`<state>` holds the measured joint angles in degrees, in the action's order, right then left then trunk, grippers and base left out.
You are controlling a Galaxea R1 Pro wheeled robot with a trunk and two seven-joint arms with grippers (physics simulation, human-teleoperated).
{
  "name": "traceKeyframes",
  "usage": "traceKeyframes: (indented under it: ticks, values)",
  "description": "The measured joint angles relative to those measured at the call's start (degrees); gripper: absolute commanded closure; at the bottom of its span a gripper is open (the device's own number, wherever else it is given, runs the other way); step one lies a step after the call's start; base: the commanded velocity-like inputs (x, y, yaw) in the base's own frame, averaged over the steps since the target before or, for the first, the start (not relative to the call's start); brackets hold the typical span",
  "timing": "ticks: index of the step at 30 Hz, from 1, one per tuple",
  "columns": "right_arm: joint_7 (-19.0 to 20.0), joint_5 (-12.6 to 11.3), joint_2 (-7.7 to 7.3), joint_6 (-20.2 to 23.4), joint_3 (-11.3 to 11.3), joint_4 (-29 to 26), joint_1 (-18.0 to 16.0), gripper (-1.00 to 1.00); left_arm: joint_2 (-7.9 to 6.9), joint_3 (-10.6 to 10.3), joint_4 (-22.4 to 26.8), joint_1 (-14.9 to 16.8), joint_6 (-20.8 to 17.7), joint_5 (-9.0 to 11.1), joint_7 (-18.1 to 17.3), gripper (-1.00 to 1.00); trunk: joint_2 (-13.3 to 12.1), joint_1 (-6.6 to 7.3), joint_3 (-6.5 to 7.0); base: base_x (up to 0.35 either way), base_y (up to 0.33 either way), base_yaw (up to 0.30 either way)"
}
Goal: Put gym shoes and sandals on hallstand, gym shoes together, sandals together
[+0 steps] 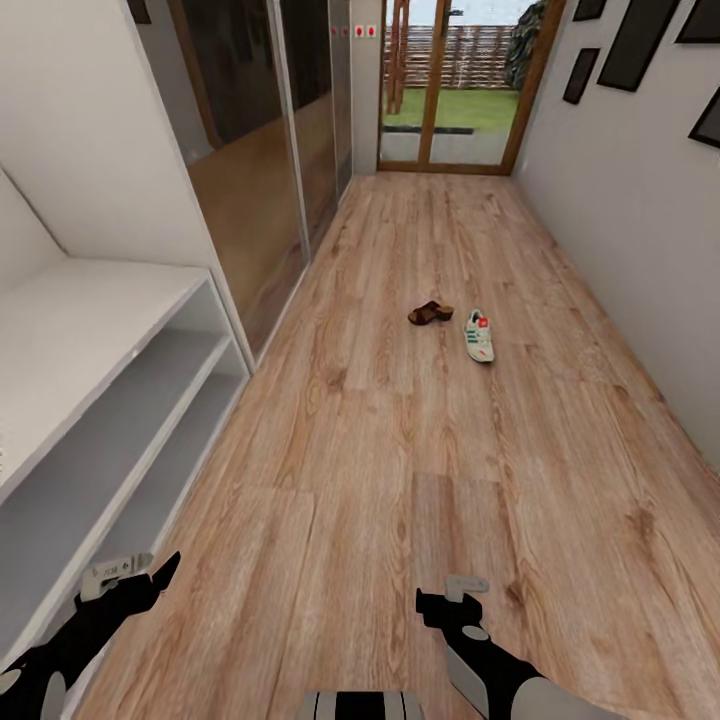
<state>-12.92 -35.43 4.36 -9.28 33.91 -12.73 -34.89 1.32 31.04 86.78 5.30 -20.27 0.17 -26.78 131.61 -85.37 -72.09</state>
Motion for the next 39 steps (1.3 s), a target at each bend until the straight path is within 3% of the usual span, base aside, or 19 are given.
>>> traceKeyframes:
  ticks: [7,26,39]
  values:
    - [0.0,0.0,-0.01,0.0,0.0,0.0,0.0,-1.00,0.04,0.1,2.3,1.4,-0.3,0.3,0.0,-1.00,0.0,0.07,0.00,0.000,0.000,0.000]
    - [0.0,0.0,-0.01,0.0,-0.1,0.3,0.0,-1.00,0.00,0.1,1.1,1.8,-0.4,0.7,-0.2,-1.00,0.0,0.07,0.00,0.006,0.000,0.000]
    - [0.0,0.0,-0.03,0.0,-0.1,0.3,0.0,-1.00,0.01,0.1,1.1,1.8,-0.4,0.2,0.0,-1.00,0.0,0.07,0.00,0.192,-0.127,0.000]
